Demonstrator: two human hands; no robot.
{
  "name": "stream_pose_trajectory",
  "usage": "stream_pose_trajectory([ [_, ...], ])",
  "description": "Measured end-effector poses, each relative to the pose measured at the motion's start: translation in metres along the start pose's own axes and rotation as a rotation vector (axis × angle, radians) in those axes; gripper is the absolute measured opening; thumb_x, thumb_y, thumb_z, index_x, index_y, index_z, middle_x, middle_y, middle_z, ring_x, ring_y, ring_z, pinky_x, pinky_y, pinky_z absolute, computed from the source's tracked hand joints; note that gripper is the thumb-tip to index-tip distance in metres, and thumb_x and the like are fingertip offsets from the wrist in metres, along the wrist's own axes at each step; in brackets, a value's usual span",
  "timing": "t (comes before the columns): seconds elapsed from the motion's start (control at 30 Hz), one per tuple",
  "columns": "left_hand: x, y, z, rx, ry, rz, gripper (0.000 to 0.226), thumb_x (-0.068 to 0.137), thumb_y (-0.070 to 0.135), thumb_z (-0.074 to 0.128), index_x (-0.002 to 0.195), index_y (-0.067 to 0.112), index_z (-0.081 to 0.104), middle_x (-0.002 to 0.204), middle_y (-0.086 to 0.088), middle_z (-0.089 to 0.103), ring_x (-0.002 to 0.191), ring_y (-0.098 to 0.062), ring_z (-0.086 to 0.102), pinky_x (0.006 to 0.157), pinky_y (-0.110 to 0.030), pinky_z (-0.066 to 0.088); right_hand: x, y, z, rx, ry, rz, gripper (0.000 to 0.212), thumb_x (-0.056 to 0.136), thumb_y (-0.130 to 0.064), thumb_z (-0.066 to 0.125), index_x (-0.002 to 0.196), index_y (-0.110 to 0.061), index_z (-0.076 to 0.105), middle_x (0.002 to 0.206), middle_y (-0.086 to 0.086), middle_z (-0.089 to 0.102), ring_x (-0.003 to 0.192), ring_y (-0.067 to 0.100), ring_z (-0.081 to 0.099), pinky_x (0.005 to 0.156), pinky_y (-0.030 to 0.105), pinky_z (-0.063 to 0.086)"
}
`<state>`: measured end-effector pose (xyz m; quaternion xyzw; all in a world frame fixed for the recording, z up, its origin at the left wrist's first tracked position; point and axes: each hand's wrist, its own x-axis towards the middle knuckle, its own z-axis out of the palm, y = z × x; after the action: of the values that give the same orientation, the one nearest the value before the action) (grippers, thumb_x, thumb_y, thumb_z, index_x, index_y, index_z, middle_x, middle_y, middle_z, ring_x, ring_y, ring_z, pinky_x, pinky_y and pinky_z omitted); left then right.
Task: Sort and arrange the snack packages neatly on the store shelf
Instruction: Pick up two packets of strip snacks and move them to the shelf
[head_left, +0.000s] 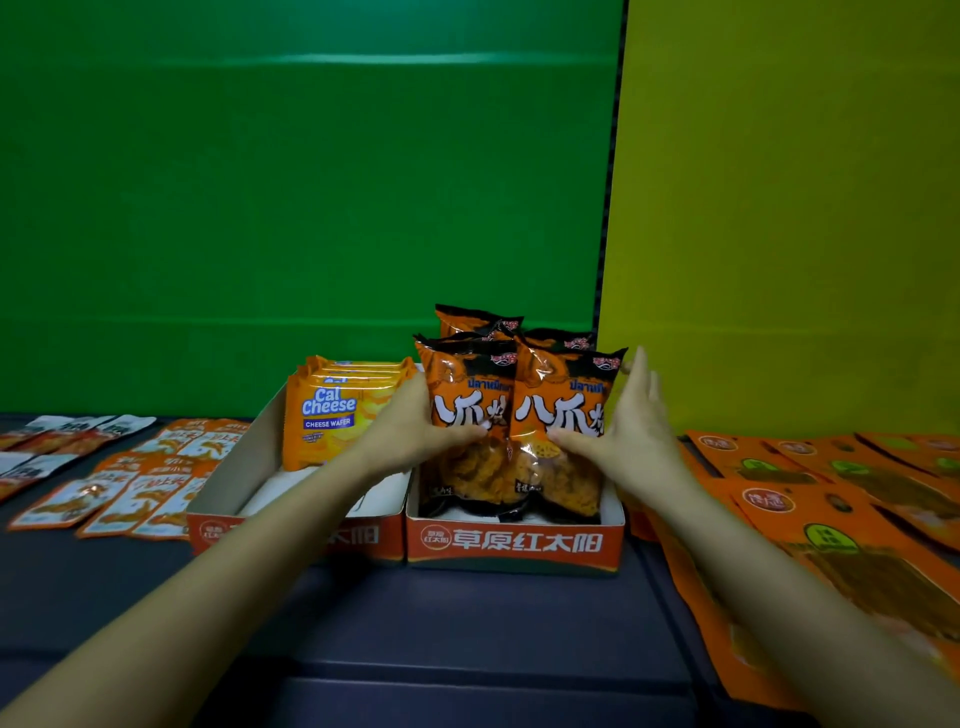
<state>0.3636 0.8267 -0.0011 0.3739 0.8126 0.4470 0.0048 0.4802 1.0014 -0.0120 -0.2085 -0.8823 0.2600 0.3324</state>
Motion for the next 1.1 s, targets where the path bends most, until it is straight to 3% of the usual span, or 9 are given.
stream_pose_trajectory([
  [0.07, -0.001, -0.002, 0.000, 0.128, 0.082, 0.034, 0.060, 0.071, 0.030, 0.079, 0.116, 0.016, 0.042, 0.118, -0.006, 0.057, 0.107, -0.021, 0.056, 0.093, -0.036, 0.049, -0.004, -0.002, -0.001, -0.059, 0.101, -0.122, 0.117, 0.066, -0.040, 0.080, 0.150, -0.013, 0.004, 0.157, 0.005, 0.009, 0.145, 0.022, 0.011, 0.114, 0.028, 0.013],
  [0.13, -0.004, -0.003, -0.001, 0.222, 0.126, 0.045, 0.069, 0.068, 0.038, 0.080, 0.120, 0.014, 0.043, 0.118, -0.009, 0.054, 0.110, -0.025, 0.053, 0.094, -0.044, 0.048, -0.007, -0.003, -0.004, -0.144, 0.169, -0.225, 0.103, 0.068, -0.039, 0.079, 0.147, -0.015, 0.019, 0.154, 0.004, 0.016, 0.143, 0.022, 0.016, 0.113, 0.027, 0.014],
  [0.23, -0.011, 0.002, -0.002, 0.314, 0.176, 0.073, 0.070, 0.071, 0.043, 0.076, 0.125, 0.012, 0.044, 0.120, -0.009, 0.053, 0.112, -0.025, 0.051, 0.095, -0.042, 0.046, -0.011, -0.009, -0.008, -0.277, 0.178, -0.335, 0.080, 0.073, -0.040, 0.074, 0.140, -0.017, 0.036, 0.149, 0.002, 0.028, 0.139, 0.020, 0.023, 0.112, 0.032, 0.024],
  [0.37, -0.021, 0.005, -0.008, 0.460, 0.253, 0.049, 0.064, 0.081, 0.051, 0.062, 0.124, 0.007, 0.045, 0.123, -0.009, 0.052, 0.113, -0.024, 0.048, 0.092, -0.035, 0.042, -0.017, -0.016, -0.006, -0.303, 0.129, -0.421, 0.061, 0.080, -0.036, 0.068, 0.134, -0.017, 0.046, 0.140, 0.002, 0.041, 0.133, 0.021, 0.033, 0.107, 0.034, 0.030],
  [0.57, -0.060, -0.005, -0.043, 0.745, 0.414, 0.085, 0.034, 0.093, 0.042, 0.046, 0.109, 0.014, 0.059, 0.115, -0.002, 0.062, 0.111, -0.022, 0.054, 0.083, -0.033, 0.043, -0.024, -0.051, 0.009, -0.214, 0.153, -0.610, 0.039, 0.080, -0.023, 0.066, 0.117, -0.015, 0.058, 0.122, 0.002, 0.055, 0.115, 0.023, 0.050, 0.093, 0.035, 0.041],
  [0.7, -0.105, -0.023, -0.080, 0.889, 0.505, 0.039, 0.025, 0.093, 0.031, 0.046, 0.103, 0.014, 0.061, 0.105, -0.006, 0.065, 0.103, -0.028, 0.057, 0.073, -0.035, 0.042, -0.040, -0.101, 0.037, -0.074, 0.014, -0.729, 0.025, 0.081, -0.021, 0.061, 0.106, -0.018, 0.061, 0.105, 0.001, 0.061, 0.101, 0.024, 0.056, 0.079, 0.032, 0.044],
  [0.9, -0.192, -0.067, -0.155, 1.007, 0.528, -0.179, 0.022, 0.093, 0.032, 0.045, 0.098, 0.015, 0.060, 0.105, -0.005, 0.065, 0.098, -0.029, 0.059, 0.065, -0.031, 0.037, -0.082, -0.188, 0.102, 0.028, -0.252, -0.878, 0.032, 0.085, -0.026, 0.054, 0.117, -0.019, 0.057, 0.116, 0.002, 0.059, 0.113, 0.022, 0.054, 0.091, 0.037, 0.045],
  [1.0, -0.240, -0.090, -0.197, 1.056, 0.561, -0.260, 0.024, 0.089, 0.032, 0.048, 0.093, 0.013, 0.061, 0.100, -0.009, 0.065, 0.098, -0.032, 0.059, 0.069, -0.036, 0.042, -0.106, -0.233, 0.140, 0.059, -0.350, -0.921, 0.034, 0.085, -0.031, 0.052, 0.117, -0.021, 0.056, 0.117, 0.000, 0.059, 0.114, 0.022, 0.054, 0.095, 0.043, 0.044],
  [1.1, -0.287, -0.115, -0.241, 1.091, 0.557, -0.349, 0.024, 0.088, 0.034, 0.049, 0.093, 0.013, 0.060, 0.100, -0.006, 0.065, 0.100, -0.029, 0.059, 0.071, -0.035, 0.044, -0.133, -0.283, 0.177, 0.102, -0.444, -0.955, 0.033, 0.087, -0.031, 0.055, 0.119, -0.021, 0.055, 0.120, -0.001, 0.059, 0.114, 0.021, 0.053, 0.093, 0.038, 0.045],
])
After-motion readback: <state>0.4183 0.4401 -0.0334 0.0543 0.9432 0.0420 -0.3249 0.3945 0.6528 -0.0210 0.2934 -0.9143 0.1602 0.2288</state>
